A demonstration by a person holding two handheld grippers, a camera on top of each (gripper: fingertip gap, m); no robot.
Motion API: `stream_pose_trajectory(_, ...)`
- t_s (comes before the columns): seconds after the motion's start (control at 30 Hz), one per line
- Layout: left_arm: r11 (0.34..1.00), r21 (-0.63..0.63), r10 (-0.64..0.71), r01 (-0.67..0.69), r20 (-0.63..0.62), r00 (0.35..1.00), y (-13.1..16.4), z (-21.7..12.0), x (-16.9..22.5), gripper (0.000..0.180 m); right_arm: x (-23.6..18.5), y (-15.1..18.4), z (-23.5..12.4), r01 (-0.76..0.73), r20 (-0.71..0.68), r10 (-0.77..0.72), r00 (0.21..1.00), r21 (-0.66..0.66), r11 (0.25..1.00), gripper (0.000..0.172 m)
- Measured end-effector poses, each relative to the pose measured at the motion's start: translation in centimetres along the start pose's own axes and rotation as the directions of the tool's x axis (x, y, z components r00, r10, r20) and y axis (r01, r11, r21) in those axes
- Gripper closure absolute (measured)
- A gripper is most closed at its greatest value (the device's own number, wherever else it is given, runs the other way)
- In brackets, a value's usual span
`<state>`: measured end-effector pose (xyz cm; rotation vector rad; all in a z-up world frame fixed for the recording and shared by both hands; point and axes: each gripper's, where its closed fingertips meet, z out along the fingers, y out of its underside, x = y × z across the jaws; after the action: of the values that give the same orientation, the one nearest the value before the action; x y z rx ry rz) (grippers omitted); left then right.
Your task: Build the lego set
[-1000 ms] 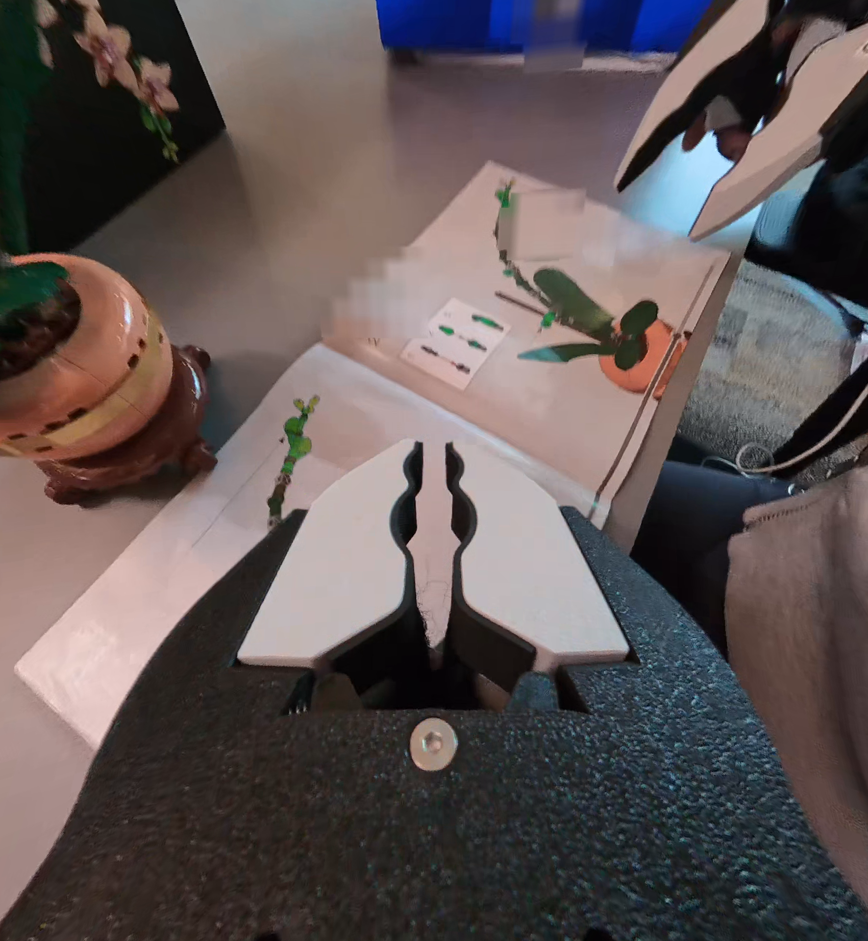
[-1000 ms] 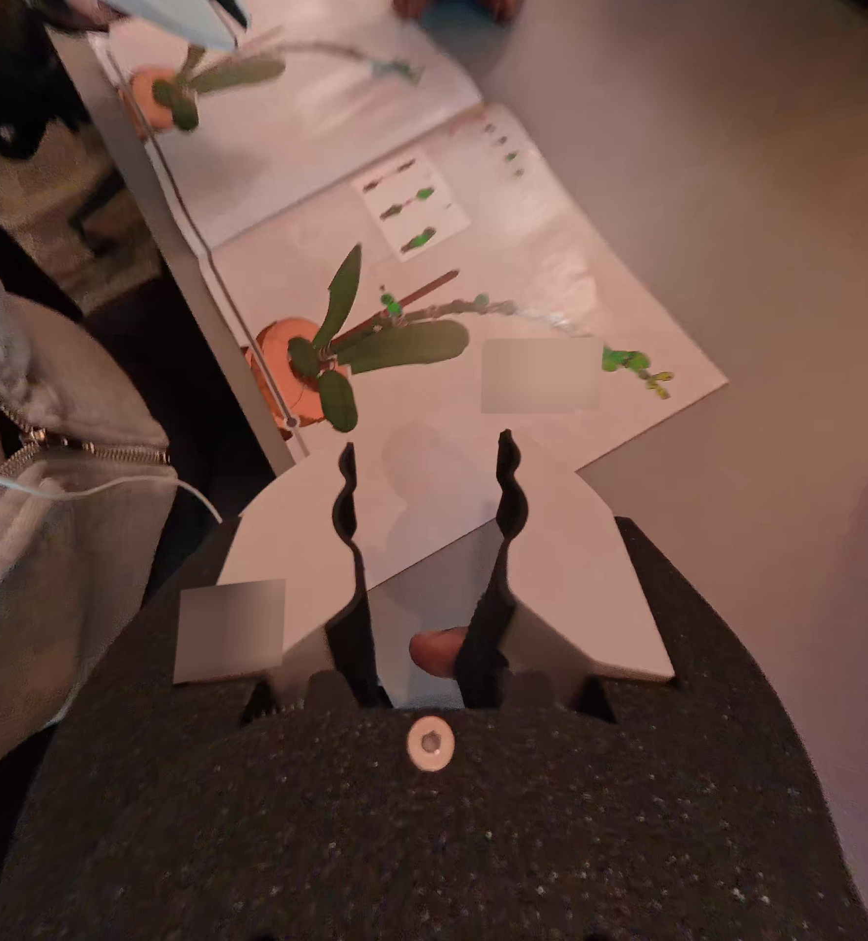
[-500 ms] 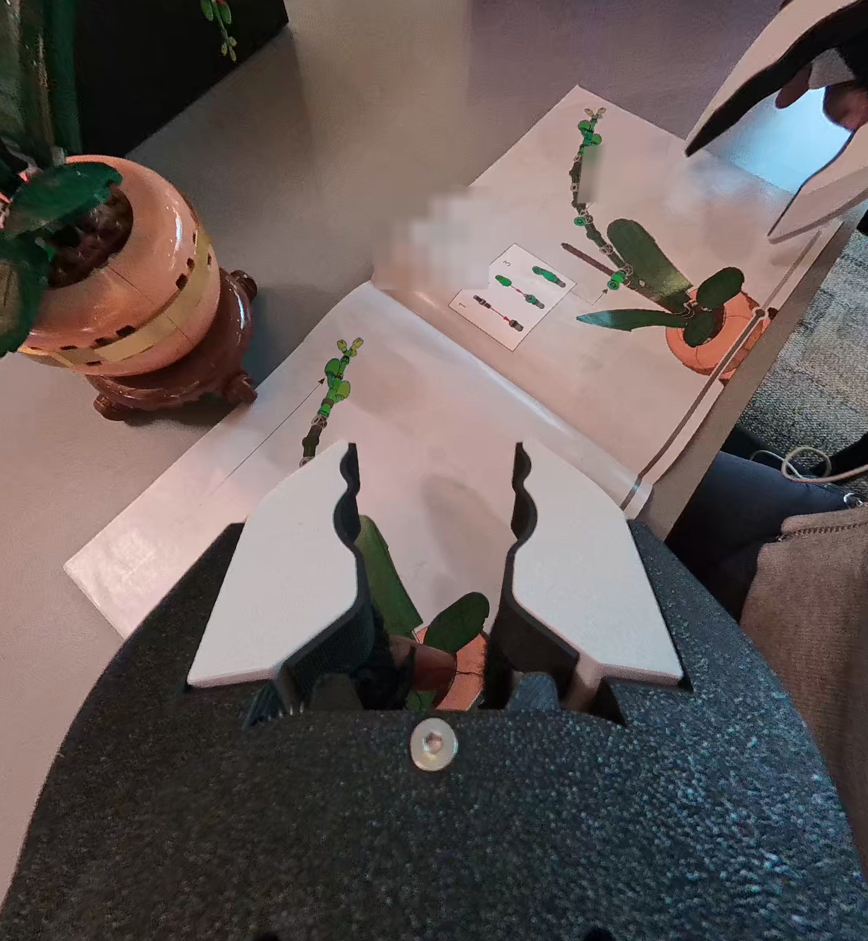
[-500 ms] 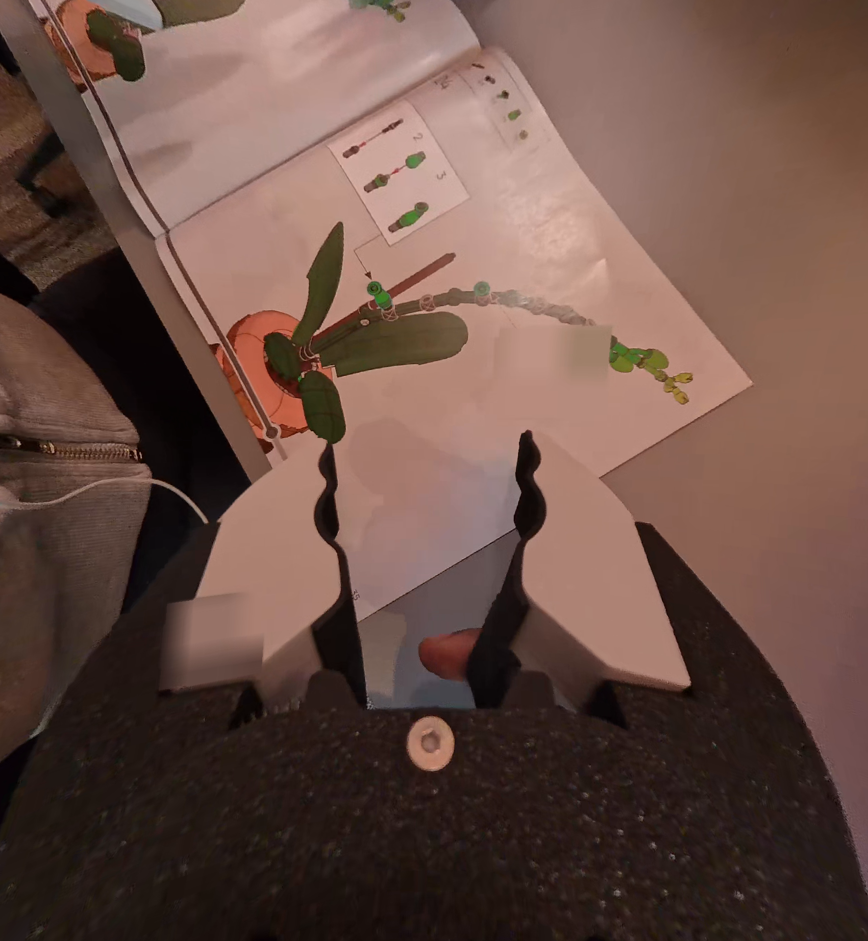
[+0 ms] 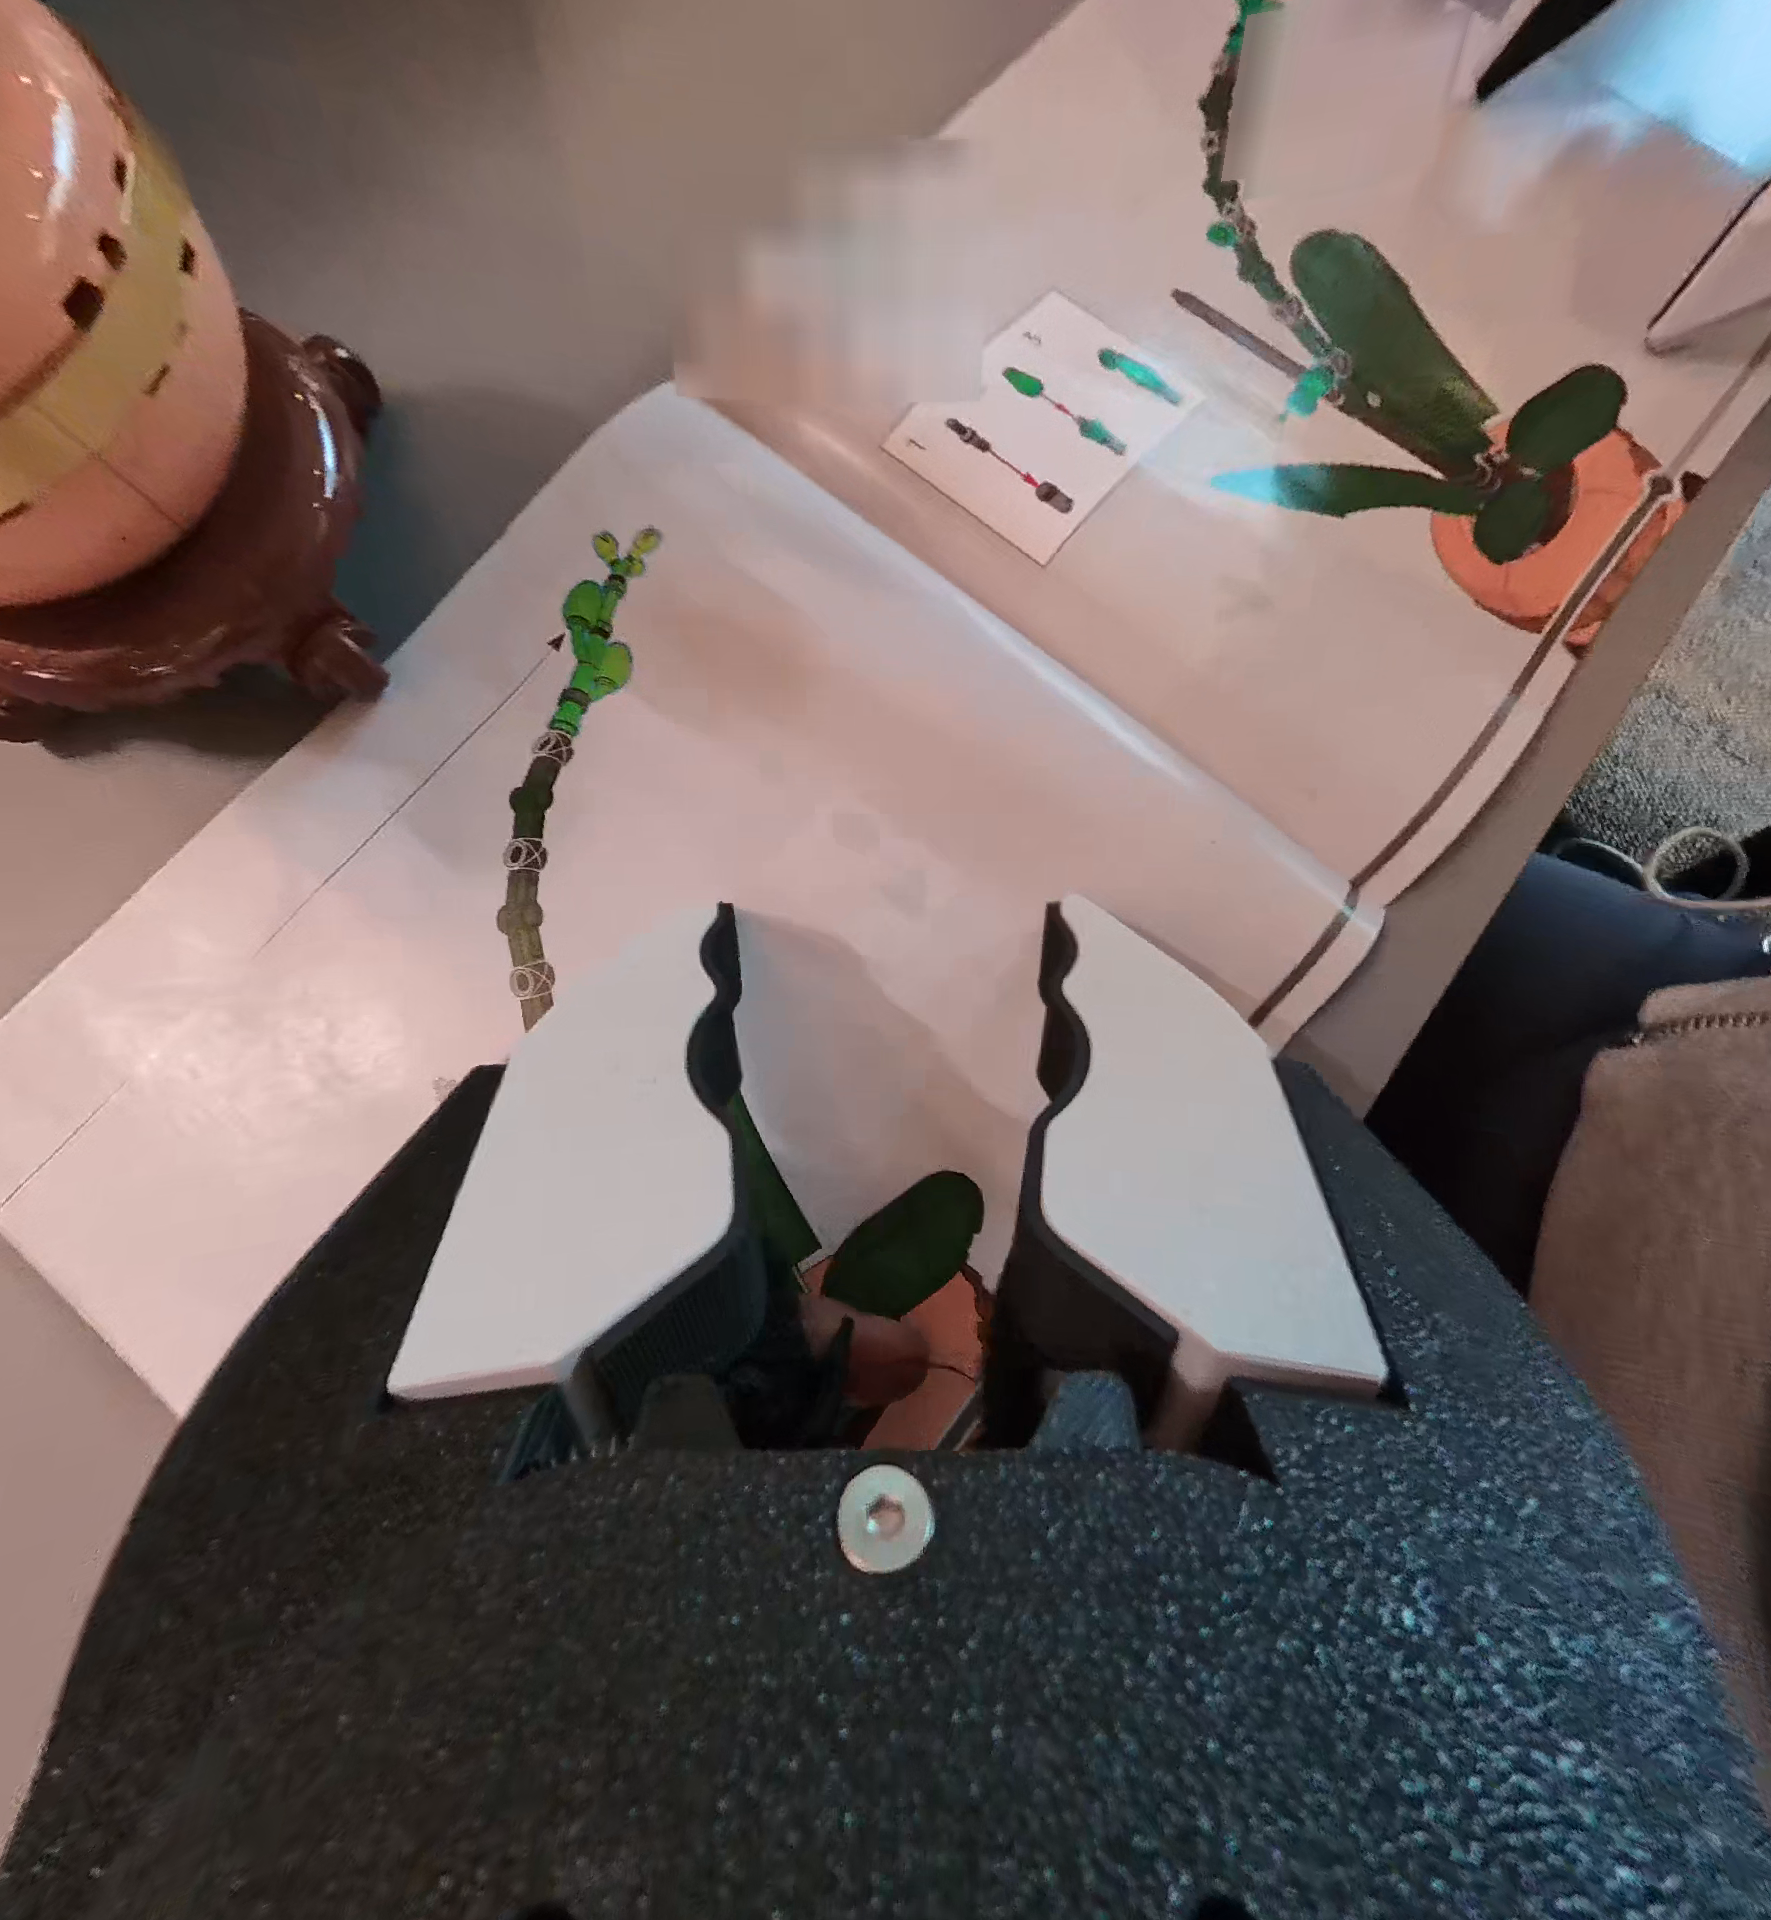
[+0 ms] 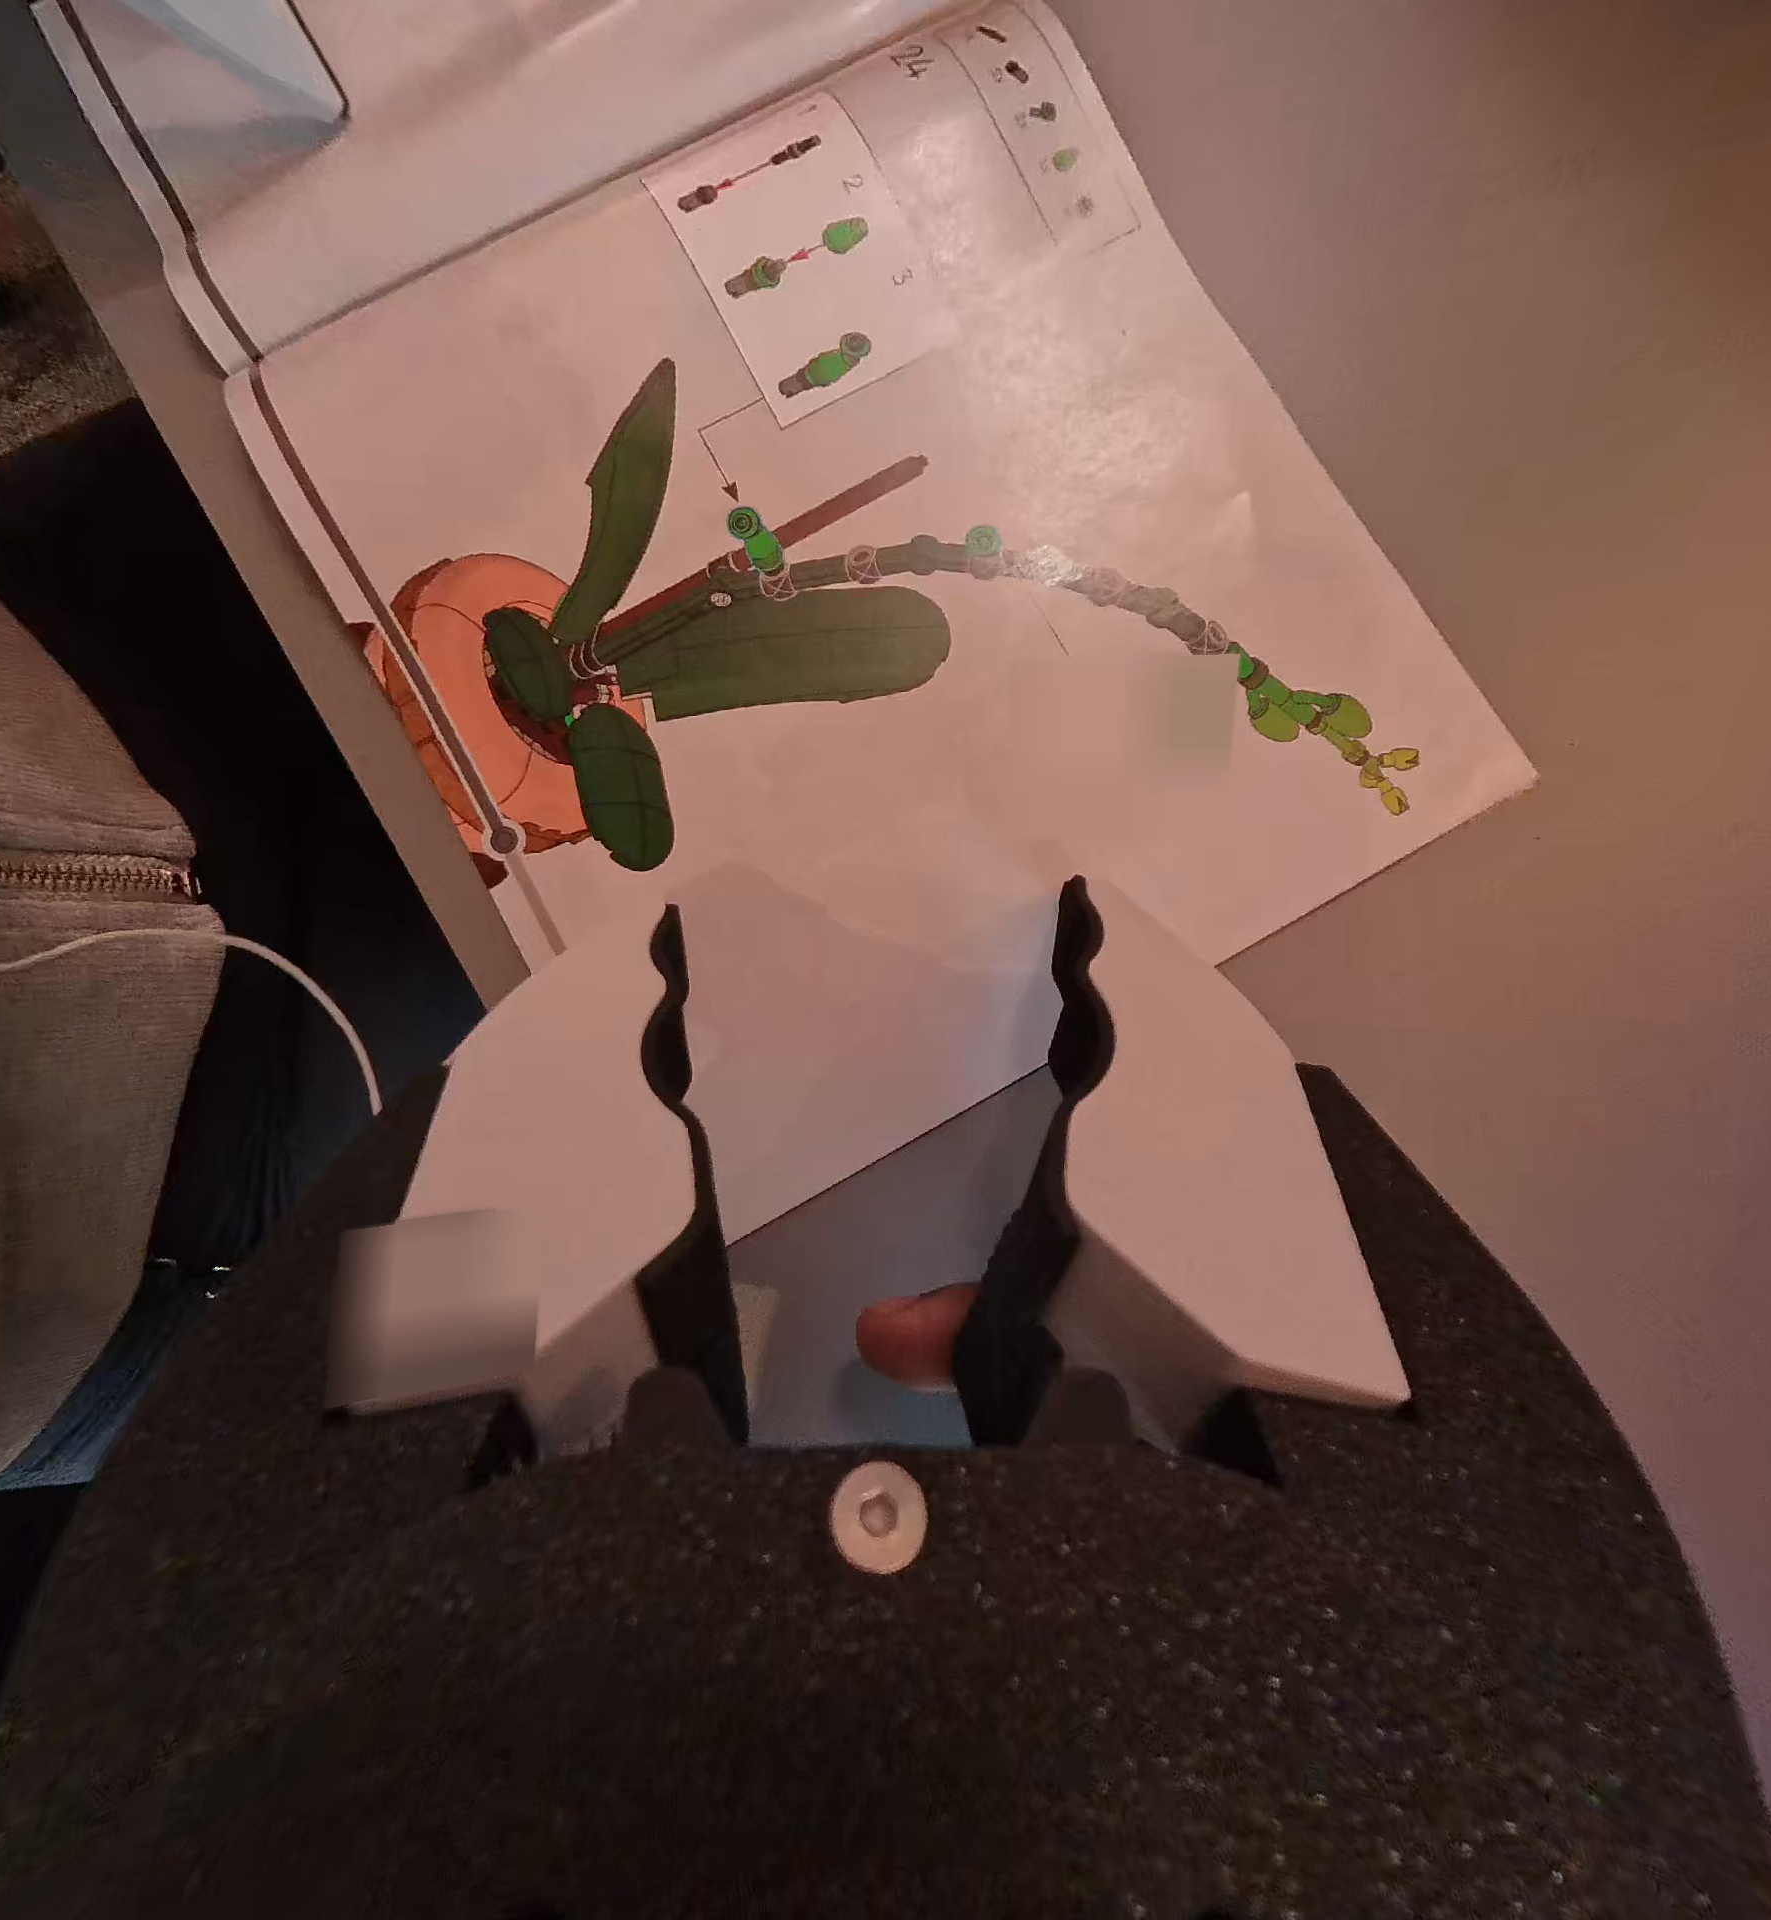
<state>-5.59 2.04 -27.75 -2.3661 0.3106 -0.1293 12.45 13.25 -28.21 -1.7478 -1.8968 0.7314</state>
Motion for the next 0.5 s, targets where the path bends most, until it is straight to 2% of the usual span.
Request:
stream_pose_trajectory(0.33, 0.999, 0.029, 0.019, -0.020, 0.005, 1.000, -0.1, 0.0, -0.1, 0.126, 0.0, -0.1, 0.0, -0.002, -0.006, 0.002, 1.000, -0.001, 1.000, 0.104)
stream_pose_trajectory(0.4, 0.998, 0.052, 0.046, -0.047, 0.023, 0.999, -0.6, -0.2, -0.1, 0.124, 0.3, -0.1, 0.0, -0.003, -0.031, 0.002, 1.000, -0.010, 1.000, 0.099)
stream_pose_trajectory(0.5, 0.986, 0.125, 0.111, -0.109, -0.010, 0.994, -2.4, -1.0, 1.7, 0.130, -0.4, -1.4, -1.9, 0.017, 0.002, -0.017, 1.000, 0.095, 0.995, 0.109)
